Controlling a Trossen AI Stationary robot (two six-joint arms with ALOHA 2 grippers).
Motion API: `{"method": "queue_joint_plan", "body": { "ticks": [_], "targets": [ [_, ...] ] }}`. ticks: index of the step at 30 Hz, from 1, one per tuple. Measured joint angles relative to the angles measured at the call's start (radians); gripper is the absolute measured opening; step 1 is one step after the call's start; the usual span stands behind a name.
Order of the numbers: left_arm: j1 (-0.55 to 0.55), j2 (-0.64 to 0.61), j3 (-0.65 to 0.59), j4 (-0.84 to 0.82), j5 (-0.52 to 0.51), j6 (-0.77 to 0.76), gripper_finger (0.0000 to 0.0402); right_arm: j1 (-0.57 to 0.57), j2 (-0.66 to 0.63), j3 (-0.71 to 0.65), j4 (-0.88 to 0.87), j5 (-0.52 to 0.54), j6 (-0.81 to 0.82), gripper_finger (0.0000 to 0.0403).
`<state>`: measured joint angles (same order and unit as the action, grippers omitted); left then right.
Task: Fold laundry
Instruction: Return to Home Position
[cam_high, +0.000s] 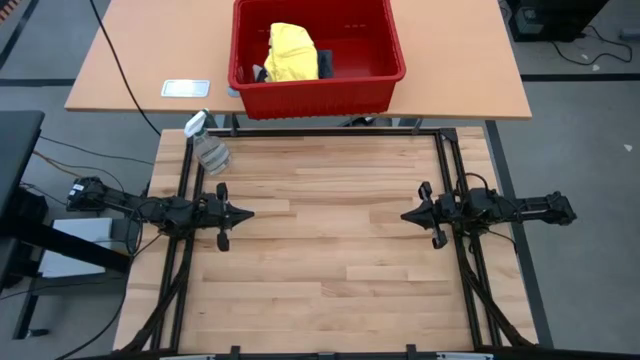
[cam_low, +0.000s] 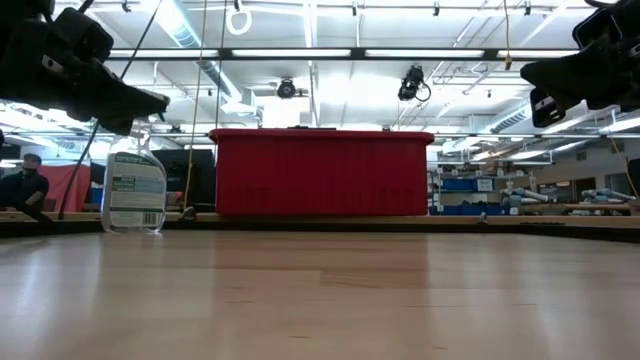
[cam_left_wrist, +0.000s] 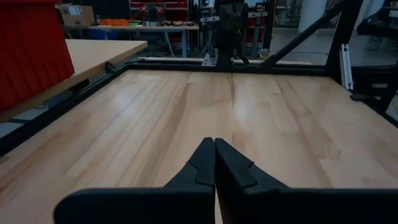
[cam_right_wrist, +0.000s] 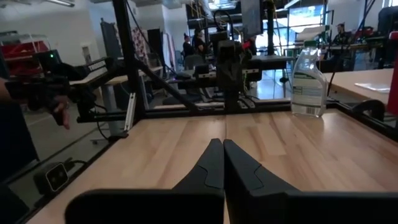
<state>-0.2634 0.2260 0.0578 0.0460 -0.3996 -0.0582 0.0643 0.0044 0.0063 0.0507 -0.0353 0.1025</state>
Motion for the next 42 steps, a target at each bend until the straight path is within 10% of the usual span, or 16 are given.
{"method": "queue_joint_plan", "body": {
  "ticks": [42],
  "targets": [
    [0.01, 0.01, -0.05, 0.072, 0.0, -0.085, 0.0002, 0.0, 0.003, 0.0, -0.001, 0.034, 0.079, 0.0038]
  ]
}}
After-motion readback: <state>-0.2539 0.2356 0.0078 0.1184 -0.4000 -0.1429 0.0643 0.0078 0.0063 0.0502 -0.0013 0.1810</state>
